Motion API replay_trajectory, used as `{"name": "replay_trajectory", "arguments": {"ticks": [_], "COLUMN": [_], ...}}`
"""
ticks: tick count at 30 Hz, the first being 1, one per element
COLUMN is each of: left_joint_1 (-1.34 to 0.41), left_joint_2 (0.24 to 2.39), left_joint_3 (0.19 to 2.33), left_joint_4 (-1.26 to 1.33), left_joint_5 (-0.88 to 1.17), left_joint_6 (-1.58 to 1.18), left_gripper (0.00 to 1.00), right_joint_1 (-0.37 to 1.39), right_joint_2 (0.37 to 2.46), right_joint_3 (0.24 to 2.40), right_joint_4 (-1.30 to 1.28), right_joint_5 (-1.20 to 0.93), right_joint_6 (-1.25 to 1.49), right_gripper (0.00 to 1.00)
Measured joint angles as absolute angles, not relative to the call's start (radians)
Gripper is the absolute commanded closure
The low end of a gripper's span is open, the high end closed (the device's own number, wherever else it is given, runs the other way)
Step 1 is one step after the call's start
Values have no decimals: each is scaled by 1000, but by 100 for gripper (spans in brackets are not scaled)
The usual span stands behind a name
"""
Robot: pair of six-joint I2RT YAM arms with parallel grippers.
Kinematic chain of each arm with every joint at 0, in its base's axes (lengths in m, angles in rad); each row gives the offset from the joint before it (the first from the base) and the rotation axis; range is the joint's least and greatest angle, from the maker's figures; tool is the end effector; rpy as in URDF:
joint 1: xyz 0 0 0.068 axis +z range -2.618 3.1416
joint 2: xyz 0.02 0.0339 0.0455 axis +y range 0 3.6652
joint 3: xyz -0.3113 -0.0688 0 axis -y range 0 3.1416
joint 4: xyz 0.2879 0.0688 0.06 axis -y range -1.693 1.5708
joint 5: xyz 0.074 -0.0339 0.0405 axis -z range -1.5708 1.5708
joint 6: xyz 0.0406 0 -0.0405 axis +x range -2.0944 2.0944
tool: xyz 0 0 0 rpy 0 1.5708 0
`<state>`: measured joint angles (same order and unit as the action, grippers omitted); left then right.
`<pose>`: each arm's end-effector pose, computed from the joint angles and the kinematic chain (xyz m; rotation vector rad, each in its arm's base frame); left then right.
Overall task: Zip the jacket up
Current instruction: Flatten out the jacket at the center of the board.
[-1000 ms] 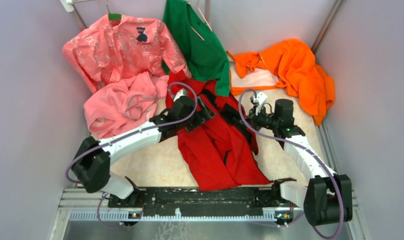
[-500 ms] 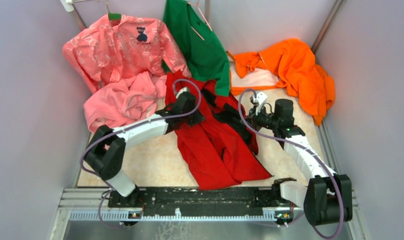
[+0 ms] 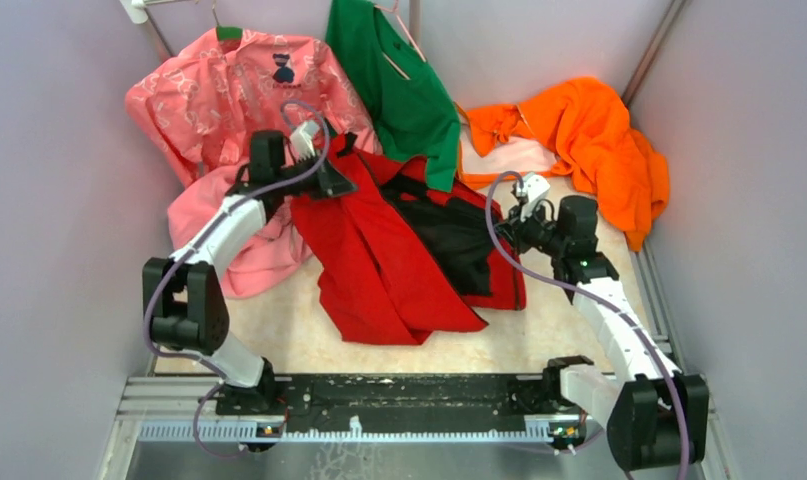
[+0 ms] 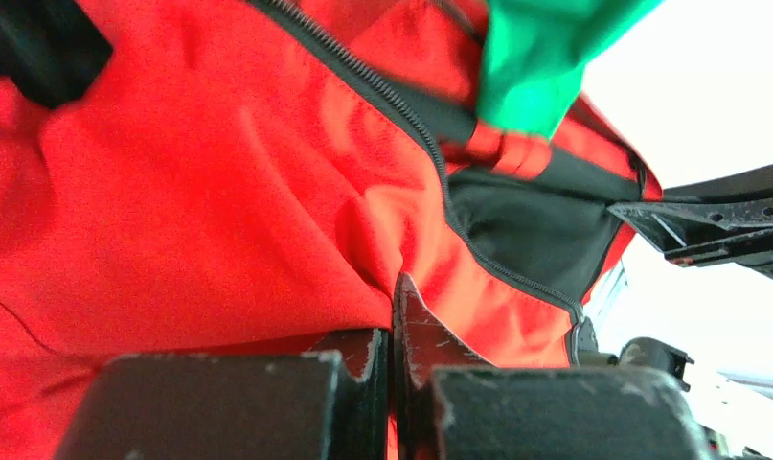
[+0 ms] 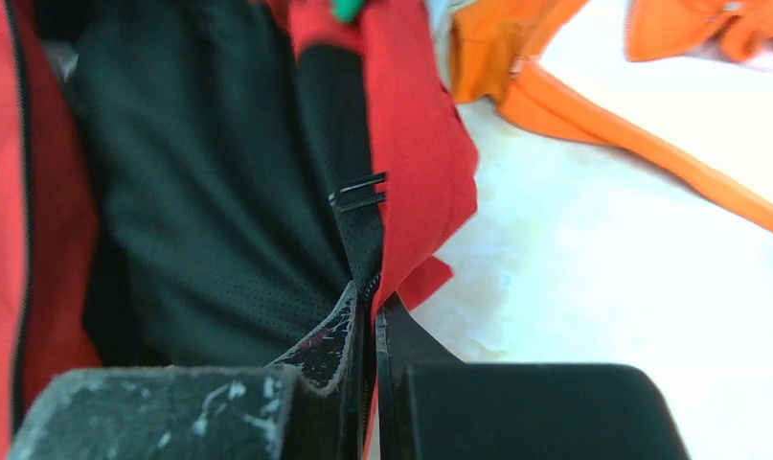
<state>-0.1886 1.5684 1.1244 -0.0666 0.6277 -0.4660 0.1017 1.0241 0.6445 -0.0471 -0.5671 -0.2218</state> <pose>0.3867 -0.0981 0.3031 0.1056 2.1408 -1.0439 0.2429 0.0467 0.2837 -0.6663 1.8414 0.4855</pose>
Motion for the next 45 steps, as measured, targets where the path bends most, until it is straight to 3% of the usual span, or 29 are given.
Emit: {"name": "replay_trajectory", "arguments": {"ticks": [6,15,21,24,29,34,40,45], "left_joint_1": [-48,37,36,39,47,53,55,55], "left_joint_2": [1678,1721,1647,1563,1411,1261,1017,902], "left_joint_3": [1414,1461,1306,1159,1023,969,847,699], "left_joint_4": [-216,-289,-300,-306,-314,-291,-169,140], "left_joint_5": [802,847,793,653,435,358,455,680], "left_joint_6": [-350,-341,-310,-320,-356,-375,-402,-581], "left_gripper": [93,86,74,61,53,34,8,5], "right_joint_1": [39,30,30,33,121,263,305,299], "right_joint_2": [981,974,974,975,995,1065,1115,1117], "right_joint_3": [696,722,722,719,691,665,662,673], "right_joint_4": [-97,-147,-162,-166,-178,-251,-373,-470], "right_joint_5": [-544,-636,-695,-775,-885,-899,-867,-848], "right_joint_6": [-205,-209,-229,-249,-344,-511,-689,-770], "right_gripper": [100,100,100,100,98,88,61,35]}}
